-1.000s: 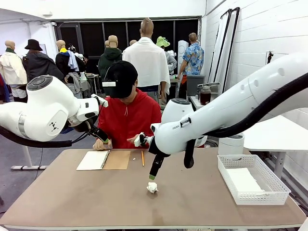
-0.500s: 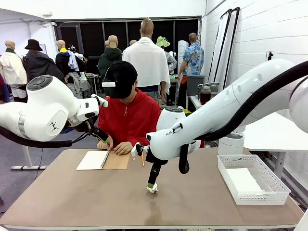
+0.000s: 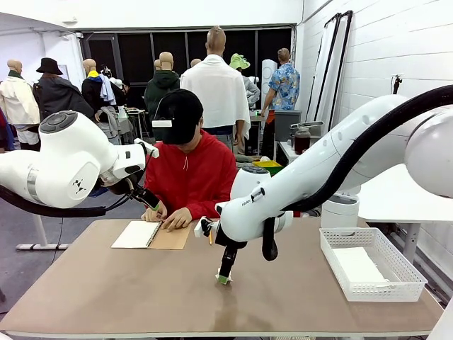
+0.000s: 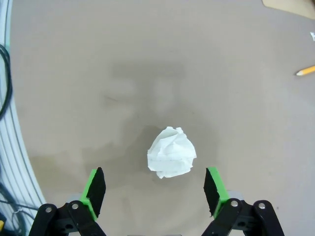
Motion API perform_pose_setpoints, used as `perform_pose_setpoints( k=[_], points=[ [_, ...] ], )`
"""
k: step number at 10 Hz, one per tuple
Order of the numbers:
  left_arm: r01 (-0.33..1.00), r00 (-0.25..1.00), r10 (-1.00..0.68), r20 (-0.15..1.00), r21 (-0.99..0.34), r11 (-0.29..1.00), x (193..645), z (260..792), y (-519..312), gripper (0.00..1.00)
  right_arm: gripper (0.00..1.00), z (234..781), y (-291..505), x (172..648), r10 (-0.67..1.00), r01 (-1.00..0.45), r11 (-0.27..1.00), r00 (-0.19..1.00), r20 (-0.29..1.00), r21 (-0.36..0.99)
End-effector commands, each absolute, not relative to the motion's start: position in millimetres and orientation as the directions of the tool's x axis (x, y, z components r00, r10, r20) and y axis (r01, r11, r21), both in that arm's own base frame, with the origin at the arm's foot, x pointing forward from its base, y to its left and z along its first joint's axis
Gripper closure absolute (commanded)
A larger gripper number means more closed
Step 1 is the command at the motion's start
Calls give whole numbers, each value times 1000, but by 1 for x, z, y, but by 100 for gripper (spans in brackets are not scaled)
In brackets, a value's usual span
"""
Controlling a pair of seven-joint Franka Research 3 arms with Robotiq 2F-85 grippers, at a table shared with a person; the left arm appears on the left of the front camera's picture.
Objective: Sort the paper based on its condition.
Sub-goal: If a person hands you a paper, place it in the Organizing basket , and if it's crumpled, put it in the Trash can.
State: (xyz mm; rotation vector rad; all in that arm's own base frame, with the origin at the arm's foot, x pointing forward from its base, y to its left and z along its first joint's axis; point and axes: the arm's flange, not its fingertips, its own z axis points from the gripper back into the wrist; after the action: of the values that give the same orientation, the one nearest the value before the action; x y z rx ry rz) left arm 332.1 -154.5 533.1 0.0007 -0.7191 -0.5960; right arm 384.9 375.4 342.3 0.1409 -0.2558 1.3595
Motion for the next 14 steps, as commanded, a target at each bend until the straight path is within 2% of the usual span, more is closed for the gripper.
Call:
perform_pose_setpoints(
  k=[1, 14],
  points=[
    [512, 595, -514, 617, 202, 835, 332, 533, -155, 0, 0, 336, 380, 397, 945, -974, 214, 186, 270, -78],
    [512, 595, -514, 617, 202, 835, 332, 533, -155, 0, 0, 306, 389, 415, 949, -974, 221, 204, 241, -45]
  ],
)
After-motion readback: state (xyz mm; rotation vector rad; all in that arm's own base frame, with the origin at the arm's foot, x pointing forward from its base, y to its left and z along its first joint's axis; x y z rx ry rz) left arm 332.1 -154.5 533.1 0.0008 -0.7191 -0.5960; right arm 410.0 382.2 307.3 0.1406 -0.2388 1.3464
